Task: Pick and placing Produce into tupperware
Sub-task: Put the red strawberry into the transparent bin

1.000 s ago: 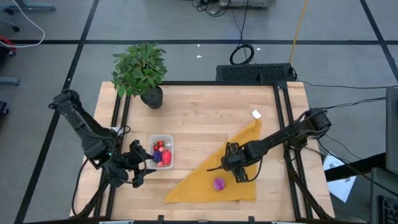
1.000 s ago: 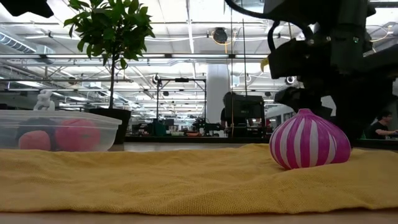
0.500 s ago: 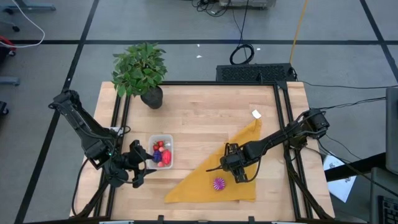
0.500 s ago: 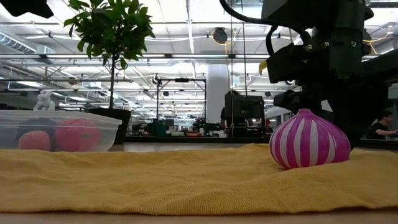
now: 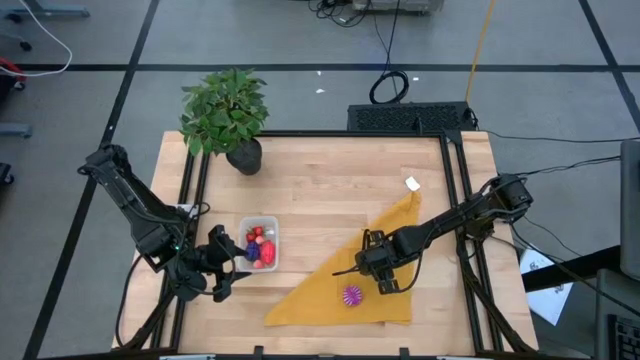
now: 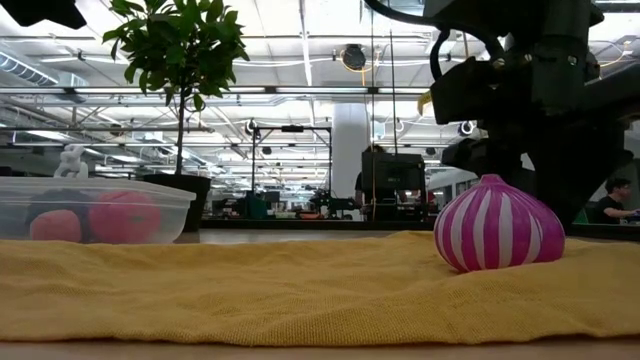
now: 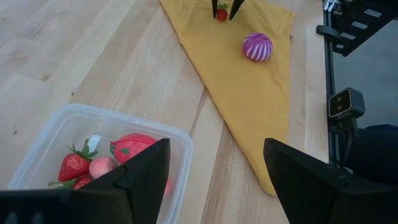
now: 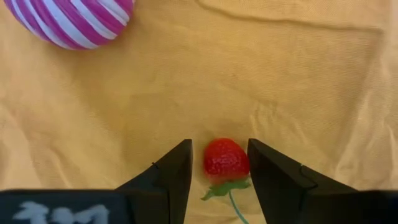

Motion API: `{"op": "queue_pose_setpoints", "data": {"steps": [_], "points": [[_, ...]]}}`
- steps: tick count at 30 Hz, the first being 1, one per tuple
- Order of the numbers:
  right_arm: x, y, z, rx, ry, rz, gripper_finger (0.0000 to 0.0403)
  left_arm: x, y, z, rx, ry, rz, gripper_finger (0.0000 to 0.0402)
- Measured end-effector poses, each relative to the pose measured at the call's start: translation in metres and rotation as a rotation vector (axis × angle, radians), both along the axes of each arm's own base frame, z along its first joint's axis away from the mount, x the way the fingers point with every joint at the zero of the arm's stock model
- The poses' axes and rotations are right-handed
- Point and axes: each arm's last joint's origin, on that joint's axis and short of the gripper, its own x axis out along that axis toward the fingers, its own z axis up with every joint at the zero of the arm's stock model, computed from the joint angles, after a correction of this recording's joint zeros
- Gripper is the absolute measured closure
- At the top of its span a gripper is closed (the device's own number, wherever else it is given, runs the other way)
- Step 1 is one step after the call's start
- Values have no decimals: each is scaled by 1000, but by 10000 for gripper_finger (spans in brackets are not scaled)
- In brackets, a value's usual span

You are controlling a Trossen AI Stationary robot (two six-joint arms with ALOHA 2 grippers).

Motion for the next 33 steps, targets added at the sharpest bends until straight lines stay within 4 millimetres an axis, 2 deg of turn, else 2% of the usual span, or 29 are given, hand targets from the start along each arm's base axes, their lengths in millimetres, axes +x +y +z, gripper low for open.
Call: {"op": "queue_pose_setpoints", "data": {"steps": [16,27,33], "points": [[0,-1,0,0,7,-19,259,0,0,0,0,0,0,137],[0,-3,0,1,7,-26,301,0,0,0,0,0,-1,137],[0,-2,0,23,23,-25,291,0,0,0,0,0,-1,137]]}}
